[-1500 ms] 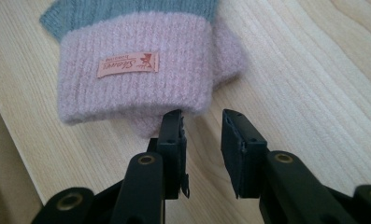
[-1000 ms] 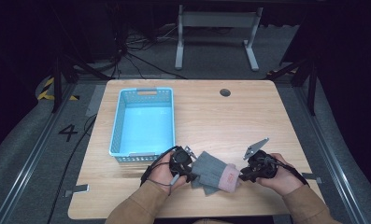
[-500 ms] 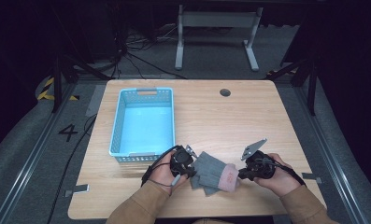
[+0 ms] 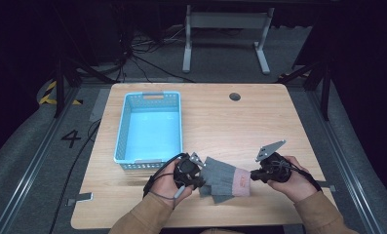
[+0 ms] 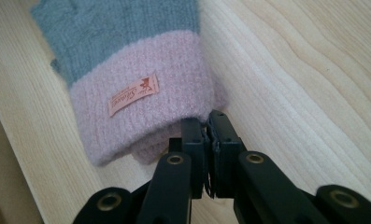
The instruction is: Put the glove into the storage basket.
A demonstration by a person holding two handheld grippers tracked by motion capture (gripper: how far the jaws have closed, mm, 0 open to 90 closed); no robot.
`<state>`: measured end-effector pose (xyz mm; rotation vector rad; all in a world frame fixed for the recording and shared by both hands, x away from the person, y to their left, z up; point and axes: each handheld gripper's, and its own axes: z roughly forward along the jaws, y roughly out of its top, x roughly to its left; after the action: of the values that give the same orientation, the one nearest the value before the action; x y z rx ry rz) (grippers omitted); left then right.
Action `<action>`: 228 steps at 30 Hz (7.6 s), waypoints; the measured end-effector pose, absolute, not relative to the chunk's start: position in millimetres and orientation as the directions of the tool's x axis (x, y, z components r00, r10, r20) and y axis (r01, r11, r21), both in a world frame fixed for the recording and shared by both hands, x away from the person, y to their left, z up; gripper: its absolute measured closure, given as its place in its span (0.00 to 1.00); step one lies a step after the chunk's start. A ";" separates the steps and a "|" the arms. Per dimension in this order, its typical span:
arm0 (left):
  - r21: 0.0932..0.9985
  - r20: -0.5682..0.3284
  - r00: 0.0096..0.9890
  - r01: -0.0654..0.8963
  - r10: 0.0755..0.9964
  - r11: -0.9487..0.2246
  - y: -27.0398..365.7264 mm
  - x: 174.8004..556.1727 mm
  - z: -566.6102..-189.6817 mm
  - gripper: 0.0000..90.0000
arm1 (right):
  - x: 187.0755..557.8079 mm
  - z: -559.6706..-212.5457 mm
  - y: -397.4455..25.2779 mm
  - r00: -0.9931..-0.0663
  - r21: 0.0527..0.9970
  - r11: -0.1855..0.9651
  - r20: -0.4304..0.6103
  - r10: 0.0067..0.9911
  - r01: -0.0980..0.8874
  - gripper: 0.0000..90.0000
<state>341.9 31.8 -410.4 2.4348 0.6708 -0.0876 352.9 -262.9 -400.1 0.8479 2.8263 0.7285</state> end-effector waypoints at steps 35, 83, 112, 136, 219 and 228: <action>0.468 -0.293 0.878 0.477 0.378 -0.744 29.0 334.7 -414.6 0.76 | 369.7 -415.1 -264.7 -0.816 0.462 0.717 0.024 0.578 0.522 0.81; 0.583 -0.181 0.854 0.493 0.489 -0.646 -2.8 354.7 -419.0 0.42 | 369.2 -406.6 -304.1 -0.704 0.505 0.580 0.081 0.705 0.639 0.60; 0.544 -0.100 0.888 0.426 0.448 -0.723 -27.5 349.9 -444.3 0.23 | 369.2 -411.0 -303.1 -0.717 0.494 0.592 0.096 0.690 0.636 0.58; 0.575 -0.092 0.883 0.425 0.460 -0.699 -15.6 356.4 -446.2 0.55 | 368.3 -411.8 -303.4 -0.727 0.495 0.595 0.117 0.677 0.634 0.58; 0.707 -0.129 0.788 0.499 0.603 -0.501 143.7 409.2 -320.2 0.74 | 375.3 -416.3 -312.4 -0.688 0.499 0.547 0.150 0.710 0.673 0.57; 0.697 -0.118 0.775 0.510 0.620 -0.504 159.7 423.2 -321.4 0.74 | 369.5 -419.1 -316.8 -0.677 0.492 0.541 0.146 0.721 0.682 0.57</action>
<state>423.2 159.7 -321.4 2.2110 0.8366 0.1883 369.5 -316.8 -419.1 1.2281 2.6913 0.8095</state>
